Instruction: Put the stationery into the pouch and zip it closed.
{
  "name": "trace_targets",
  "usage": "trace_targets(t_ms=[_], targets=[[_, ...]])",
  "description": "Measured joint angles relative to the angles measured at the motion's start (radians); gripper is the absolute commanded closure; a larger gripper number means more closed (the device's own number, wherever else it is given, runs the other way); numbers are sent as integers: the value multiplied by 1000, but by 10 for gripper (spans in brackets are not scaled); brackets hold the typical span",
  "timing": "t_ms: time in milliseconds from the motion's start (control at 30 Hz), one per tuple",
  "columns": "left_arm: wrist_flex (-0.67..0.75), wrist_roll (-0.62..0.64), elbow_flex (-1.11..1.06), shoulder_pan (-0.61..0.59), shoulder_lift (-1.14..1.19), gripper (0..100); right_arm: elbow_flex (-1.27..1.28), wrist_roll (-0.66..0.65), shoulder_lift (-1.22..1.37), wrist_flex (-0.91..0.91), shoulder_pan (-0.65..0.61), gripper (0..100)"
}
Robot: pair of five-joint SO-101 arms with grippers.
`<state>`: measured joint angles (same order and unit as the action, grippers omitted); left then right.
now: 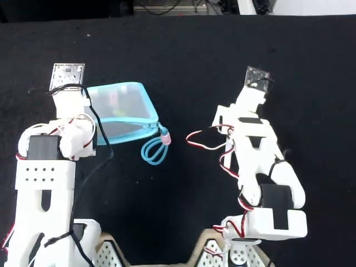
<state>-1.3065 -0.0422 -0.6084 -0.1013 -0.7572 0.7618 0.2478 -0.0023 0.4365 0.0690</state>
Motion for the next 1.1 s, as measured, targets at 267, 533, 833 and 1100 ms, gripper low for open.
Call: trace_targets(t_ms=[267, 533, 833, 1100], targets=[[0, 0, 0, 0, 0, 967, 0, 0, 0, 0, 0, 804], [0, 0, 0, 0, 0, 967, -18, 0, 0, 0, -11, 802], [0, 0, 0, 0, 0, 967, -32, 0, 11, 52, -11, 802], [0, 0, 0, 0, 0, 967, -170, 0, 124, 178, -15, 804]])
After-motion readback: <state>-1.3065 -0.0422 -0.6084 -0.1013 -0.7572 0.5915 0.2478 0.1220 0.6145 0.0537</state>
